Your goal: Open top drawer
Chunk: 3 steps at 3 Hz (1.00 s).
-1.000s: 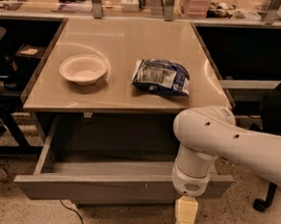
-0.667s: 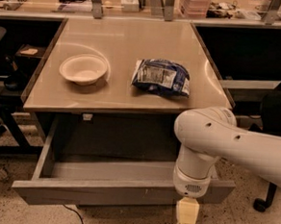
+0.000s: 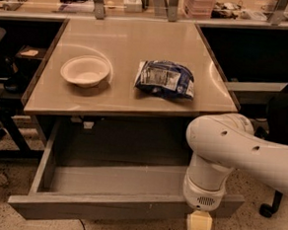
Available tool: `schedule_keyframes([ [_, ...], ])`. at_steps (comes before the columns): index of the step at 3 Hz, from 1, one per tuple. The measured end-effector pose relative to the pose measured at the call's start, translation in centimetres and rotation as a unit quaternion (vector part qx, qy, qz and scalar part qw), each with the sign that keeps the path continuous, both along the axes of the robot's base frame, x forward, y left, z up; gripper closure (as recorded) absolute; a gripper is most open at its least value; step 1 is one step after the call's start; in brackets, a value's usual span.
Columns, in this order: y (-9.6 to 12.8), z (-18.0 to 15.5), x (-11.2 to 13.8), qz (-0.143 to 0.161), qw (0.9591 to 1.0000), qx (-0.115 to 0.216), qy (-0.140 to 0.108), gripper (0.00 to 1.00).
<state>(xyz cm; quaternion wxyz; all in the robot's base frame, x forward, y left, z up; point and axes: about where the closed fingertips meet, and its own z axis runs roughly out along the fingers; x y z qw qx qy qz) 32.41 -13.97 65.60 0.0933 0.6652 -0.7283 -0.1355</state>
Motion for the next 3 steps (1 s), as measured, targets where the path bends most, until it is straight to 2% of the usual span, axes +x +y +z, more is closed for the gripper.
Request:
schedule_keyframes([
  [1,-0.6,0.4,-2.2,0.0,0.9999,0.009,0.012,0.0],
  [2,-0.6,0.4,-2.2,0.0,0.9999,0.009,0.012,0.0],
  [3,-1.4,0.7,-3.8,-0.014,0.9997,0.011,0.018,0.0],
])
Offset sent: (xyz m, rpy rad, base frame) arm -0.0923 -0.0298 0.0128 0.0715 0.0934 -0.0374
